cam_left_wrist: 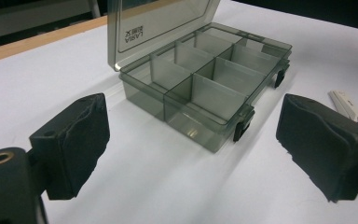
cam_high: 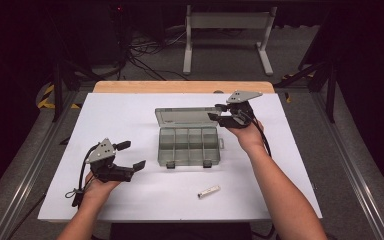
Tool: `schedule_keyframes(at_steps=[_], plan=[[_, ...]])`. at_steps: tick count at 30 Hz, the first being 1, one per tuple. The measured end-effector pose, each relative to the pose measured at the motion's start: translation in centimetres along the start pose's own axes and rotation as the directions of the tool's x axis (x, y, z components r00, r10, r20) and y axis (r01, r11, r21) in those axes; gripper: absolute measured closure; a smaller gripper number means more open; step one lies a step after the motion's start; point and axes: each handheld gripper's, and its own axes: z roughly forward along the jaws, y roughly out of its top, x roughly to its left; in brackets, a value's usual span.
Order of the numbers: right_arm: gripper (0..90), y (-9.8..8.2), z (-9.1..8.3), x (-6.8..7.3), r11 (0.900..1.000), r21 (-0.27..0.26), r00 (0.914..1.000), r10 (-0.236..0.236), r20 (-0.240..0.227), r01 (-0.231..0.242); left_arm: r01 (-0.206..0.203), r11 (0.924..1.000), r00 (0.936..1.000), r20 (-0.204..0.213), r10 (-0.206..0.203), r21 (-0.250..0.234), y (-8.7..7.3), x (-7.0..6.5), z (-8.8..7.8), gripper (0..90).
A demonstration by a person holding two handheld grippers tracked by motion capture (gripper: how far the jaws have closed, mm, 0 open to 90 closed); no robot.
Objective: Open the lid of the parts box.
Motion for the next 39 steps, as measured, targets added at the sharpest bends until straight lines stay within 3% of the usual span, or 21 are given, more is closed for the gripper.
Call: schedule_keyframes(at_steps=[6,10,15,30,39], plan=[[59.4,0.2,0.5,-0.6,1.000,0.000,1.0000,0.009,-0.001,-0.009,-0.002,0.9999,0.9996,-0.029,0.001,-0.015,-0.5,0.3,-0.9,7.7],[59.8,0.5,0.9,-1.1,1.000,0.001,0.9997,0.023,0.000,-0.023,0.038,0.9983,0.9979,-0.051,-0.040,-0.044,-0.7,1.0,-1.4,6.0],[60.2,0.5,1.4,-1.7,0.999,0.005,0.9990,0.045,0.002,-0.045,0.015,0.9993,0.9964,-0.083,-0.018,-0.035,-0.8,1.3,-1.7,5.6],[60.0,0.1,3.3,-2.9,0.996,0.047,0.9971,0.075,0.017,-0.075,0.027,0.9992,0.9939,-0.106,-0.030,-0.028,-0.9,1.8,-1.9,5.9],[54.8,-0.4,4.3,-3.3,0.994,0.059,0.9954,0.094,0.018,-0.095,0.031,0.9992,0.9924,-0.118,-0.034,-0.024,-1.0,2.0,-1.9,6.0]])
